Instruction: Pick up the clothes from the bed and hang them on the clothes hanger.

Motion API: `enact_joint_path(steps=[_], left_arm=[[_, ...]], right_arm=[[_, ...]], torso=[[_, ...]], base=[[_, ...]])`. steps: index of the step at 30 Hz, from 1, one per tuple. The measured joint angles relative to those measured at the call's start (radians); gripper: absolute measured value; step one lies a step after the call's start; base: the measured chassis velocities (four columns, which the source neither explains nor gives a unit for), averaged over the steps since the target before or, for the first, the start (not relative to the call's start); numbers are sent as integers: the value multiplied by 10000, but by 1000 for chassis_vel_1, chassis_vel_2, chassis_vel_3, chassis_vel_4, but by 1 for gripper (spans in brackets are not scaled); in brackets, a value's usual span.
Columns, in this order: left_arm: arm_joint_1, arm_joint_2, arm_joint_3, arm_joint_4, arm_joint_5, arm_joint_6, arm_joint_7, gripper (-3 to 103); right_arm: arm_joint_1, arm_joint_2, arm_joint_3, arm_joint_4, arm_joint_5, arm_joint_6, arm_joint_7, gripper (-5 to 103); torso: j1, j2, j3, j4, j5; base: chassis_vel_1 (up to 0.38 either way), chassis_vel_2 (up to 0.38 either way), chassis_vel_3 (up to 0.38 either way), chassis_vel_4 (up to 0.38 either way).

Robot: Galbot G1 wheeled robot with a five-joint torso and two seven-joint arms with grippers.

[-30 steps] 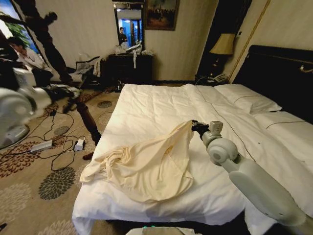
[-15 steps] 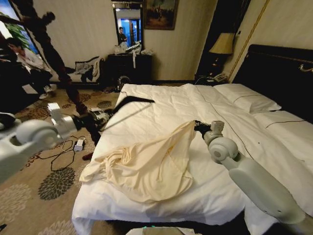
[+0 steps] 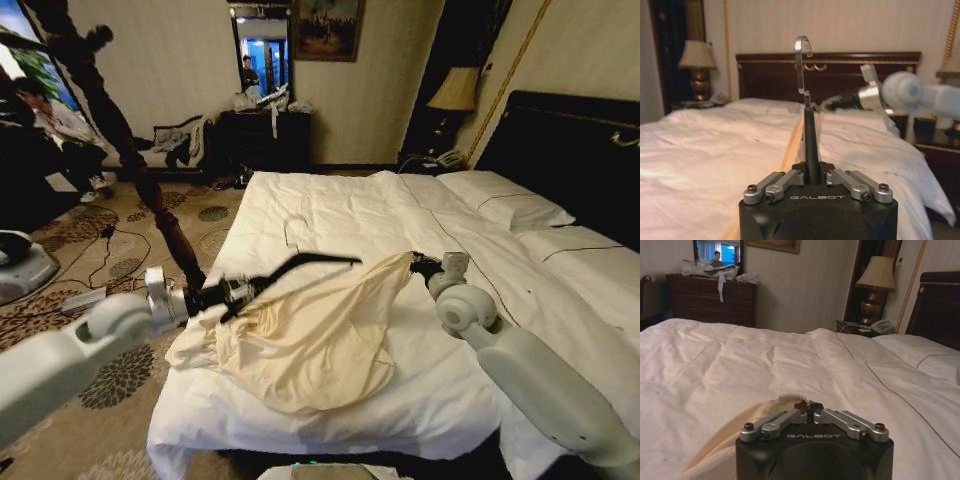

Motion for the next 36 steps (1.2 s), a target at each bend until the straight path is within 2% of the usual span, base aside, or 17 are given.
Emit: enact_joint_path(steps=[2,7,8,9,10,16,19,21,23,28,32,36], left_arm=[[79,11,-1,-9,41,-52,20,13],[167,-121,117,-46,208,-56,-10,13],[194,-286,228,-40,365,-36,-90,13],[322,-817,527,5,796,108,-409,13],[426,-1058,631,50,1089,158,-572,13],[489,-1365,622,432,1382,191,-858,13],[471,-1479,570,582,1435,225,-925,13],[316,-1906,536,928,1351,318,-1197,13],[209,-2131,580,1084,1464,332,-1335,13],[-12,-2203,510,1358,1736,216,-1557,13],[-195,-2172,394,1458,1698,155,-1805,13],[-124,-2030,310,992,1489,189,-1863,13]], right_arm=[[55,-46,-13,28,47,-2,26,0],[273,-42,-128,148,204,-27,101,0],[314,-32,-162,230,254,-41,134,0],[347,-26,-247,404,327,-88,181,0],[380,-28,-309,453,337,-104,181,0],[396,-168,-340,871,491,-148,196,0],[514,-225,-298,1217,831,-226,355,0],[1087,-324,-292,1877,1994,-367,860,0],[1394,-465,-380,2164,2499,-418,1015,0],[1406,-714,-406,2347,2655,-449,1032,0],[1368,-740,-407,2439,2689,-464,1028,0],[1549,-739,-542,2386,2692,-490,991,0]], torso=[[-1,0,0,-6,2],[2,0,1,-2,6],[2,0,0,0,3],[1,0,0,-4,0],[1,0,0,-5,0],[1,-1,1,-3,2],[1,0,1,-4,6],[2,0,1,-2,-1],[2,0,1,1,-4],[1,0,1,-6,2],[1,0,1,-3,2],[2,0,1,-4,4]], base=[[0,0,0,0],[0,0,0,0],[0,0,0,0],[0,0,0,0],[0,0,0,0],[0,0,0,0],[0,0,0,0],[0,0,0,0],[0,0,0,0],[0,0,0,0],[0,0,0,0],[0,0,0,0]])
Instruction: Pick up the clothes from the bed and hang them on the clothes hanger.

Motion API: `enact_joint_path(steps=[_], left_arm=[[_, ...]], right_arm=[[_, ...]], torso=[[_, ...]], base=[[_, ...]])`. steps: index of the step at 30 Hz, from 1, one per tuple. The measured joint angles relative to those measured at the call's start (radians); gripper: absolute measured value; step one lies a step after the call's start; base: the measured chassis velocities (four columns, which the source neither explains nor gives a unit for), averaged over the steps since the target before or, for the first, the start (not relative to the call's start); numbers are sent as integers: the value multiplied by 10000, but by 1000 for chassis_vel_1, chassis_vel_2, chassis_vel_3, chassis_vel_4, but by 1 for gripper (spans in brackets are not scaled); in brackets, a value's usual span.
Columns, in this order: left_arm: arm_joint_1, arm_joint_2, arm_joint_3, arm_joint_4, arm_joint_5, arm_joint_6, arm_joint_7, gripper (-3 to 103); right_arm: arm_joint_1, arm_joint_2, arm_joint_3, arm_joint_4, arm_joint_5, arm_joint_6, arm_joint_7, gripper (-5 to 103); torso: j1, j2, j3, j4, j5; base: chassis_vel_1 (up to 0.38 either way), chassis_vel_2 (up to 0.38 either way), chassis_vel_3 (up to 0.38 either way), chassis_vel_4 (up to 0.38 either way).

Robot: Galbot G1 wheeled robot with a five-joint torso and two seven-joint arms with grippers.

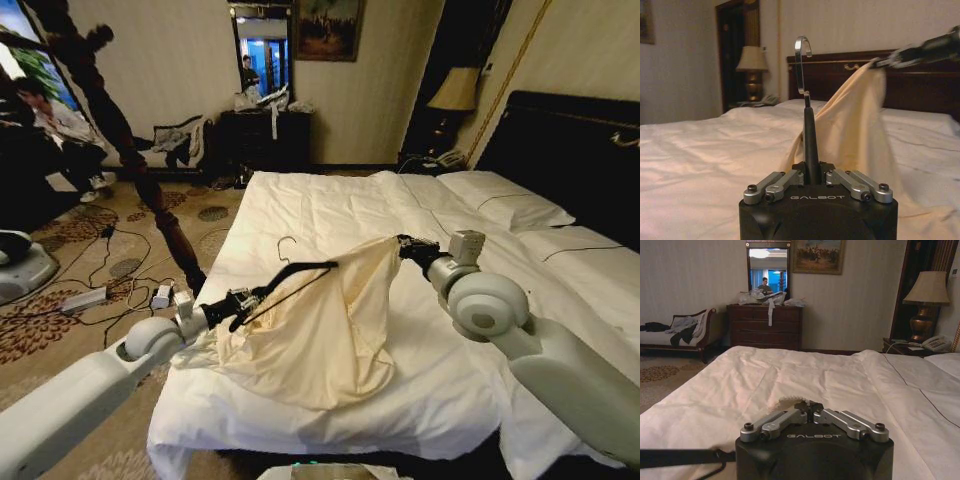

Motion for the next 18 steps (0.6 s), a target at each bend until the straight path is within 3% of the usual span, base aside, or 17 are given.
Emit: enact_joint_path(steps=[15,18], left_arm=[[1015,704,-605,-735,62,-261,544,13],[1560,891,-1222,-936,-76,-339,792,13]], right_arm=[[-101,-425,80,-315,-135,-12,-129,0],[-213,-470,157,-319,-192,-12,-123,0]], torso=[[-1,0,0,-1,-1],[0,0,0,3,-3]], base=[[0,0,0,0],[0,0,0,0]])
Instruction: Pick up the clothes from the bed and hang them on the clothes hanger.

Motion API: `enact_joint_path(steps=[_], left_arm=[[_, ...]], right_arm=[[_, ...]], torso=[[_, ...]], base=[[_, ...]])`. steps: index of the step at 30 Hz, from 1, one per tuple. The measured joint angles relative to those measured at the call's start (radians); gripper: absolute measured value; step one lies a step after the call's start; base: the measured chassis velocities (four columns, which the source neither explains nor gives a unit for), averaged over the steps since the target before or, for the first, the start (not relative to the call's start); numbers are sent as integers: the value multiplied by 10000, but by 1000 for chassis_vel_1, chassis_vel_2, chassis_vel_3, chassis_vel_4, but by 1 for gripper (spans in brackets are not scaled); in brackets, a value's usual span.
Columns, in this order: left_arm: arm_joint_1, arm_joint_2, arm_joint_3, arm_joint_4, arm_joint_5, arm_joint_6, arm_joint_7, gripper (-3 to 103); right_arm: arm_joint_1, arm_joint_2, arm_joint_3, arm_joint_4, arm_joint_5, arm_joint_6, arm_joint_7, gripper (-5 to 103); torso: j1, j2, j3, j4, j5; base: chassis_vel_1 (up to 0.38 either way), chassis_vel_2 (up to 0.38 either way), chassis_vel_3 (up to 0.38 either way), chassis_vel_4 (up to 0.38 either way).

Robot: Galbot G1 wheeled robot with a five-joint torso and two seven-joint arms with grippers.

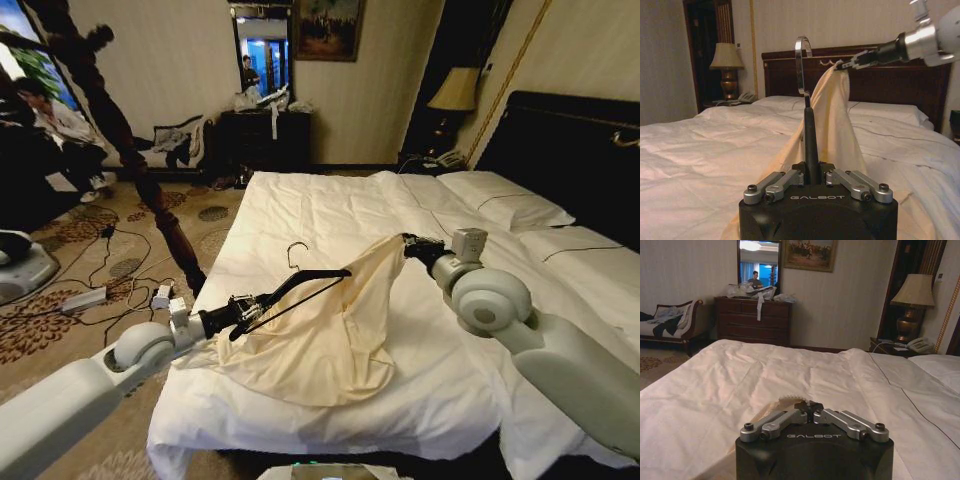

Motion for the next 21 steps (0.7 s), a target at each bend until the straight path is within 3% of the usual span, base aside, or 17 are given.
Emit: enact_joint_path(steps=[8,21], left_arm=[[224,357,-366,-648,-608,109,299,13],[-266,77,365,-264,-49,273,340,13]], right_arm=[[-221,-83,117,-12,-134,4,-25,0],[-211,-217,124,264,-76,27,-69,0]], torso=[[0,0,0,-4,3],[-1,0,-1,-5,2]], base=[[0,0,0,0],[0,0,0,0]])
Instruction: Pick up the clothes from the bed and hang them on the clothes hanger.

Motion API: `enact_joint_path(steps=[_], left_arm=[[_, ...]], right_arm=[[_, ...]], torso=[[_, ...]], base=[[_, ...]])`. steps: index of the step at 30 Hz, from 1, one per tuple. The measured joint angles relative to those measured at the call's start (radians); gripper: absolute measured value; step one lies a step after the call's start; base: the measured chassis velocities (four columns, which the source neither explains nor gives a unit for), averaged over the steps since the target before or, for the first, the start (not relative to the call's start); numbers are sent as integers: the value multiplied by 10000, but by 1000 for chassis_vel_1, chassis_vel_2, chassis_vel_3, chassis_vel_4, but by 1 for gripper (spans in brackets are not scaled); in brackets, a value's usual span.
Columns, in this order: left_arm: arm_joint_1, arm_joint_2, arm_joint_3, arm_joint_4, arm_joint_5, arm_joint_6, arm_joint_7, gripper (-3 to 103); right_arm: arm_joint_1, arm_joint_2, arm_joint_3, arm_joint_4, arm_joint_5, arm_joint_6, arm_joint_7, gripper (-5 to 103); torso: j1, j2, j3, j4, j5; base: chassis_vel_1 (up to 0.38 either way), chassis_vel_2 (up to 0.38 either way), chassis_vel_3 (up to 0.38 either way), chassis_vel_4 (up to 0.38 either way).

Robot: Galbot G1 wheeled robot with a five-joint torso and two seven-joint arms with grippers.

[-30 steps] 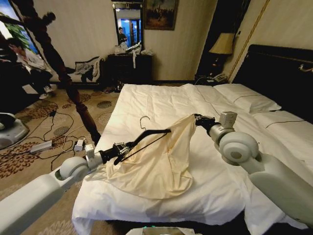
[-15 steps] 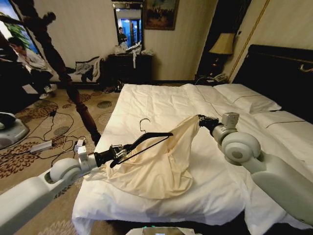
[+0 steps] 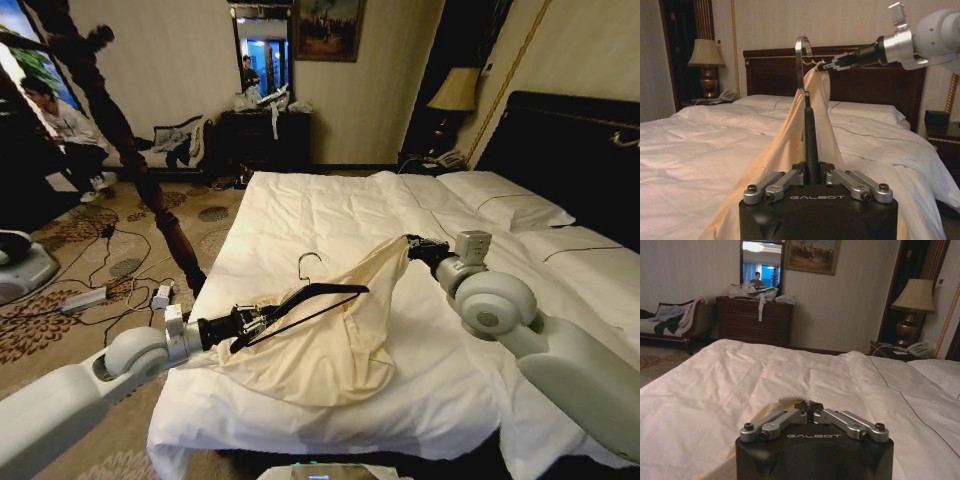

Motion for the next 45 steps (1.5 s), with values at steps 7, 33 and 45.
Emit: enact_joint_path(steps=[7,33,45], left_arm=[[-199,-589,391,193,273,242,-200,13],[-3306,-1435,3722,1358,250,437,-645,13],[-5607,-2368,6168,2377,-337,499,-1277,13]], right_arm=[[424,157,-290,-8,109,4,-86,0],[527,79,-357,497,931,12,24,0],[1885,24,-502,1062,2418,55,367,0]], torso=[[1,0,0,6,-3],[0,0,1,2,1],[1,0,1,0,-1]], base=[[0,0,0,0],[0,0,0,0],[0,0,0,0]])
